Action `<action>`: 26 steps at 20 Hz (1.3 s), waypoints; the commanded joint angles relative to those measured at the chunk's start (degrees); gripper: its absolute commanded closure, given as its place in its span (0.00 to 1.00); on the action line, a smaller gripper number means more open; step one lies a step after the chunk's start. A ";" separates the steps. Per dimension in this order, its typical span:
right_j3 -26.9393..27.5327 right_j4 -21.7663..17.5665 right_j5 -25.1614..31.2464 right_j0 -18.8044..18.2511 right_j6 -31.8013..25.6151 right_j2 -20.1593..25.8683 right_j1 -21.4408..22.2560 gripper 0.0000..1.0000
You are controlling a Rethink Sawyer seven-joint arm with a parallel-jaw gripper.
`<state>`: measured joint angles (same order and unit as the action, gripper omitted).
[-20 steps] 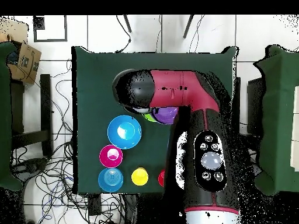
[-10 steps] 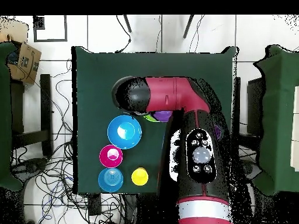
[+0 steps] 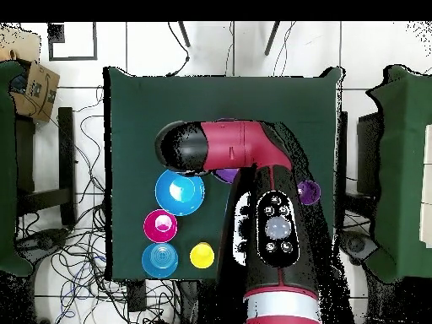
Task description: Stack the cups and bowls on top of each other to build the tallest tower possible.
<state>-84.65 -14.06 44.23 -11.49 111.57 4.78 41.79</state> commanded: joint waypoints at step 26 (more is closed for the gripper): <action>-0.55 4.73 4.13 1.05 4.09 1.28 -1.46 0.00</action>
<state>-84.64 -10.64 44.22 -10.48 111.57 3.90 42.49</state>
